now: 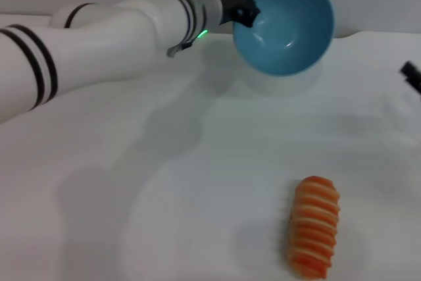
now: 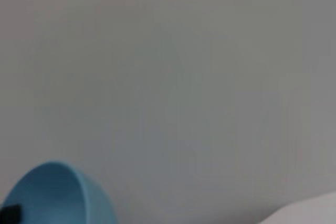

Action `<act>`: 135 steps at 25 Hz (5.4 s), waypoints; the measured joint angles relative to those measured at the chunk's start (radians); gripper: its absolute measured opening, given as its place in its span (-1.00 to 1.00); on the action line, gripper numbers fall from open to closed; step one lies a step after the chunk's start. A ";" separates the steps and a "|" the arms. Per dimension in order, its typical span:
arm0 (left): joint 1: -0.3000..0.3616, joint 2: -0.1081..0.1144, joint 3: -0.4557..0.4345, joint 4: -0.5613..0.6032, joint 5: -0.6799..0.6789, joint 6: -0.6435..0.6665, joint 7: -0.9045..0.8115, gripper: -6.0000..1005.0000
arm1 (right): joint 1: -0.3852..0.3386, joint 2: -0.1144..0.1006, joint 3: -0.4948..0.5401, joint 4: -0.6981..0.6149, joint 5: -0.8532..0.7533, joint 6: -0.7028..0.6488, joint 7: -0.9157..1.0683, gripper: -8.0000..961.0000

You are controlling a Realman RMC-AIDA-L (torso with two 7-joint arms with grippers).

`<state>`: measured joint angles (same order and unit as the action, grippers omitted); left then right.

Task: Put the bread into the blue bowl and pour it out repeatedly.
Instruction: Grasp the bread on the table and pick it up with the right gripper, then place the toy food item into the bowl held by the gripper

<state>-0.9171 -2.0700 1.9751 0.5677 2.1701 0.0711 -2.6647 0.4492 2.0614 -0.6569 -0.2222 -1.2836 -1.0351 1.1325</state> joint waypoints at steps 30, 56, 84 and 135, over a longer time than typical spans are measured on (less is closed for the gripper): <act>0.050 0.001 -0.031 0.001 -0.037 0.036 -0.035 -0.99 | 0.112 -0.007 -0.153 -0.273 -0.938 -0.188 1.124 0.29; 0.054 0.001 -0.025 -0.001 -0.036 0.037 -0.035 -0.99 | 0.148 0.000 -0.215 -0.245 -0.990 -0.222 1.136 0.27; 0.063 -0.001 -0.029 0.002 -0.036 0.037 -0.035 -0.99 | 0.207 0.012 -0.219 -0.175 -0.982 -0.158 1.065 -0.36; 0.026 -0.002 -0.036 0.106 -0.037 0.391 -0.030 -0.99 | 0.230 0.007 -0.156 -0.512 -0.666 -0.177 0.843 -0.78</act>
<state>-0.8915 -2.0723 1.9389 0.6733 2.1332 0.4621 -2.6944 0.6792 2.0687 -0.8134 -0.7345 -1.9492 -1.2123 1.9753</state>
